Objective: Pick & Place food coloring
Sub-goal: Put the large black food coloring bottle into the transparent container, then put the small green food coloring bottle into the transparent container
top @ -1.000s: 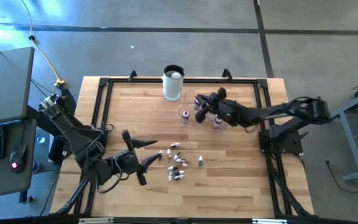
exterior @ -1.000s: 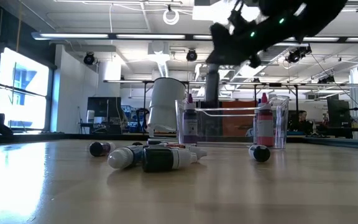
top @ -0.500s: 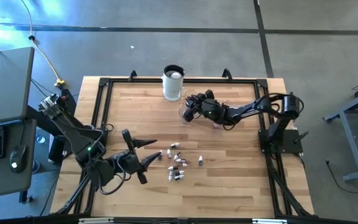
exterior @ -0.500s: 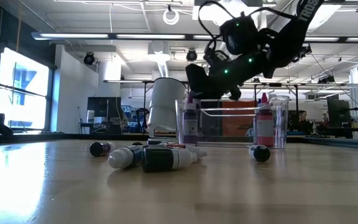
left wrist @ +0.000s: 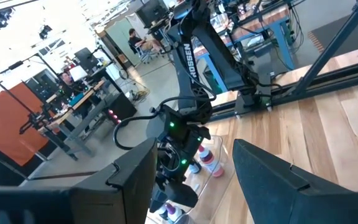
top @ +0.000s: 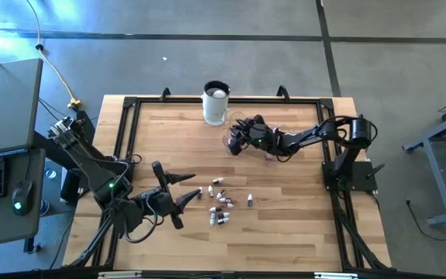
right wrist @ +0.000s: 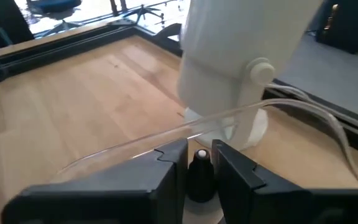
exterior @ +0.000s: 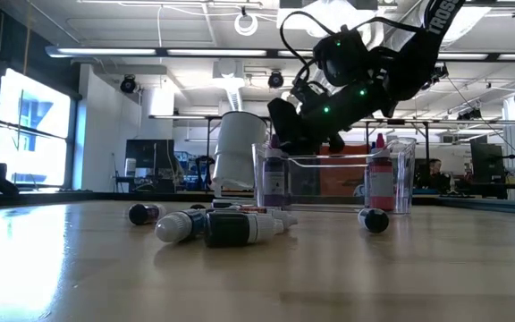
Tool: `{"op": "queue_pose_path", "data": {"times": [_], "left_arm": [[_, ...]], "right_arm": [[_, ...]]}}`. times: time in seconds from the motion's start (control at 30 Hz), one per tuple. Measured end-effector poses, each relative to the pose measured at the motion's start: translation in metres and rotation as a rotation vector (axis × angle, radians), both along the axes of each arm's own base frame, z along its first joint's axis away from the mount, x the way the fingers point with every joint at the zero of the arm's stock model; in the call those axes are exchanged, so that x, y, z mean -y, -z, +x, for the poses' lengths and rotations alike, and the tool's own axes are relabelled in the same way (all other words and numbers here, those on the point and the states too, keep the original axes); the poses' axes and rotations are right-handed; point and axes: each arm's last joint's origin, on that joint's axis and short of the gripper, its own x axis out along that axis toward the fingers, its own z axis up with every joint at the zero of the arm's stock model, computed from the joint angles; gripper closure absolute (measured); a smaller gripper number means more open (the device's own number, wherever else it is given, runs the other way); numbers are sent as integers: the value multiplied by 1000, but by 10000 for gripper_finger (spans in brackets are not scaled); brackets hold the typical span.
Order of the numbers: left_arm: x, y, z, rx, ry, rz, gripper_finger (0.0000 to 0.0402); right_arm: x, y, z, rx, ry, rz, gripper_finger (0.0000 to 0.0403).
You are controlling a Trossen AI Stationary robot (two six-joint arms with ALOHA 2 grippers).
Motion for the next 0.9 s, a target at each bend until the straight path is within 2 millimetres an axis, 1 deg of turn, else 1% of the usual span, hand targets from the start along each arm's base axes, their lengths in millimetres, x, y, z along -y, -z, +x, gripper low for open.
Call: {"op": "queue_pose_path", "data": {"times": [0.1,0.27,0.5,0.63,0.8,0.9], "left_arm": [[0,0,0,0,0,0,195],[0,0,0,1,0,-1,195],[0,0,0,1,0,-1,195],[0,0,0,1,0,-1,195],[0,0,0,1,0,-2,195],[0,0,0,1,0,-1,195]], "right_arm": [[0,0,0,-18,-25,-20,329],[0,0,0,-55,-40,-67,326],[0,-4,3,-43,-61,-74,314],[0,-14,3,-37,-75,-112,300],[-2,-28,-2,-37,-77,-119,284],[-4,-44,-7,-4,-88,-125,276]]}}
